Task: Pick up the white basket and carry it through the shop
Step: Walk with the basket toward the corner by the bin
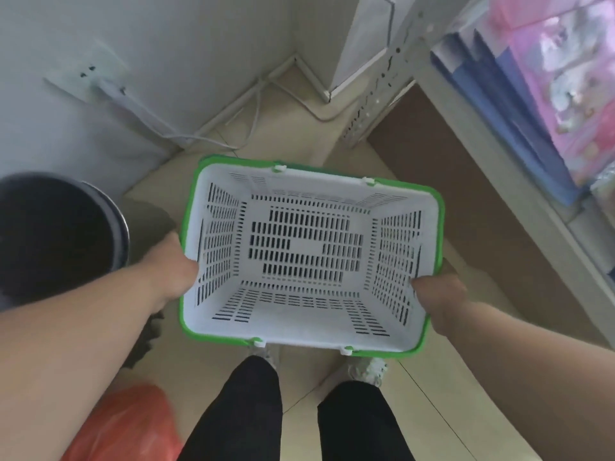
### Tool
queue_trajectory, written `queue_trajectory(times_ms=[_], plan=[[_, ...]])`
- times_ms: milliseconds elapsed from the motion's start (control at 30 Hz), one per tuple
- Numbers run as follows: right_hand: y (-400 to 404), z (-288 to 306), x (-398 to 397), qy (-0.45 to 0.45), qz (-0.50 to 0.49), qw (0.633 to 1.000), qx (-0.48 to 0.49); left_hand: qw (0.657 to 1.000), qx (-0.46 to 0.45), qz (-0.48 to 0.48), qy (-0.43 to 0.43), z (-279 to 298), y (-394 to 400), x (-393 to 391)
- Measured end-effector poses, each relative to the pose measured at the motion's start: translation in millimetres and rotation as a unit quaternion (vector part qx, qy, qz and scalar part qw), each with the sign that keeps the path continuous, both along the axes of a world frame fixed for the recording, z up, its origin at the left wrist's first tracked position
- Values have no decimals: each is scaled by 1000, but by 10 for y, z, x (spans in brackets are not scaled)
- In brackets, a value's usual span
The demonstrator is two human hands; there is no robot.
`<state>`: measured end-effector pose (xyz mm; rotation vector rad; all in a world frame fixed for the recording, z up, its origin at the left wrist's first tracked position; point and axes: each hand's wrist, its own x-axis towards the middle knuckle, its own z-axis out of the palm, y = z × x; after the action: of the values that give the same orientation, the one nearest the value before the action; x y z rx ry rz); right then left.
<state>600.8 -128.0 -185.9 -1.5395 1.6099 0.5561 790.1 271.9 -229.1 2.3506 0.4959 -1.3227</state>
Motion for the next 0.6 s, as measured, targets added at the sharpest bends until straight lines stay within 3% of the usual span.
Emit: queue_trajectory(times_ms=[233,333,600], plan=[[155,72,1525,-39,183,981,-49,980,-23,196,-21,451,203,-135],[242,64,2152,-67,264,959,-80,970,-42,235,-36,417,260,-98],[267,78,3195,-31,433,881,-188,950,-84,297,-38,440,177,213]])
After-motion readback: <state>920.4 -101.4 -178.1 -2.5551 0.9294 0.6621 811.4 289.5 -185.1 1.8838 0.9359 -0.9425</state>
